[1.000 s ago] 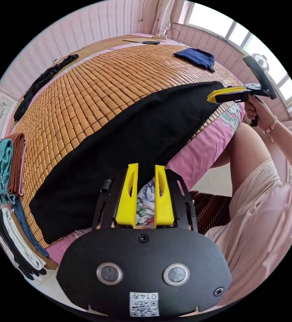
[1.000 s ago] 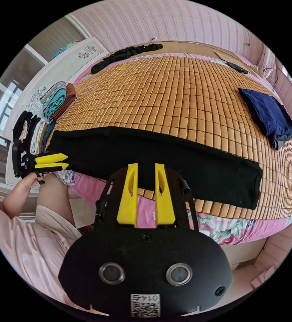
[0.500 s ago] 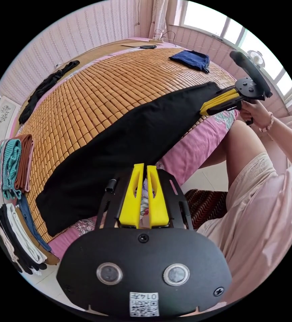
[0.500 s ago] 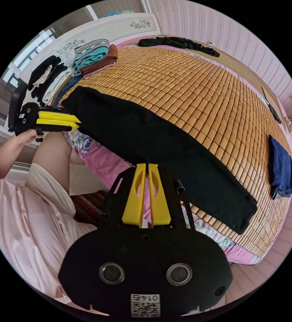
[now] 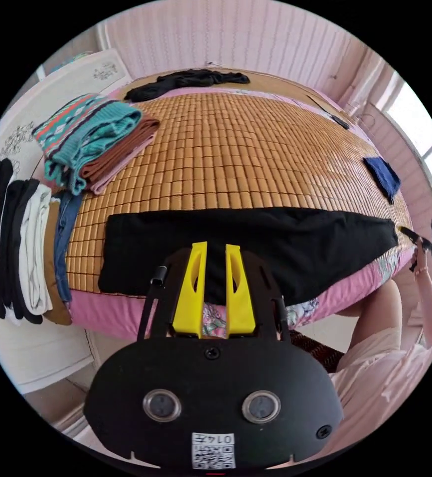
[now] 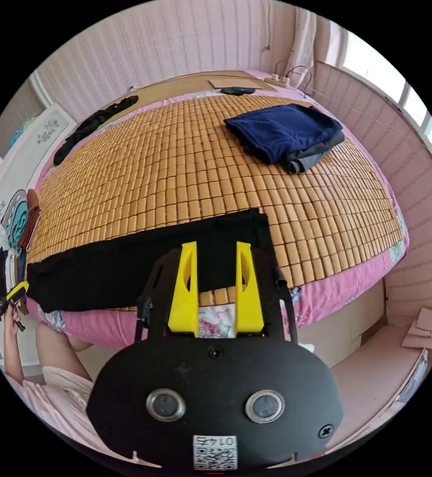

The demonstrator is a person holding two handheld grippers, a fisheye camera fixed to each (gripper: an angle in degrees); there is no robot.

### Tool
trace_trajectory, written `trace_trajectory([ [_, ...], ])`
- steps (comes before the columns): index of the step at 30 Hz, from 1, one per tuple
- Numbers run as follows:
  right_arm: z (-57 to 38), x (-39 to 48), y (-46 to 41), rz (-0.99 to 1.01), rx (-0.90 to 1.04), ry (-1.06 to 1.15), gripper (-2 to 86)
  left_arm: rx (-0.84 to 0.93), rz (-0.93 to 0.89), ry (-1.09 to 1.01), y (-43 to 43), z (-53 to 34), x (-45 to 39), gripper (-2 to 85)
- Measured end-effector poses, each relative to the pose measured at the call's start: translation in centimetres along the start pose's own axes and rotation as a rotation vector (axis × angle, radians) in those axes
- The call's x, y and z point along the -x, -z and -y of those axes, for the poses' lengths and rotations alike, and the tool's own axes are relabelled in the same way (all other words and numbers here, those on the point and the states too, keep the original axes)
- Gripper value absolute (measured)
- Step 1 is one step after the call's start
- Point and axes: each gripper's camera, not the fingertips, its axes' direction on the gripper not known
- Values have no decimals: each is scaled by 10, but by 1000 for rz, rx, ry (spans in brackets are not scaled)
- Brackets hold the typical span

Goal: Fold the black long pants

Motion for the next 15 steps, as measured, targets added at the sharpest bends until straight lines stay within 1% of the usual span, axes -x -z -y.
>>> trace_trajectory([
  [1,9,-11,-6,4,21,-28,116,7,8,82,-3,2,30,72],
  [3,20,-24,-16,-6,25,-82,113,8,45,174,-5,3,66,76],
  [5,27,-34,-32,-18,80,-119,93,19,60,253,-6,1,95,79],
  [6,29,-39,-42,13,130,-121,74,17,75,294,-4,-1,111,81],
  [7,30,-43,-36,46,103,-134,54,9,82,324,-2,-3,124,82],
  [9,32,-43,-27,57,86,-120,40,-5,87,365,2,-7,140,84],
  [12,35,-32,-9,-28,30,-75,33,-5,84,379,3,-8,155,91],
  [15,44,-33,-9,-55,18,-129,36,39,126,348,-12,-3,157,97],
])
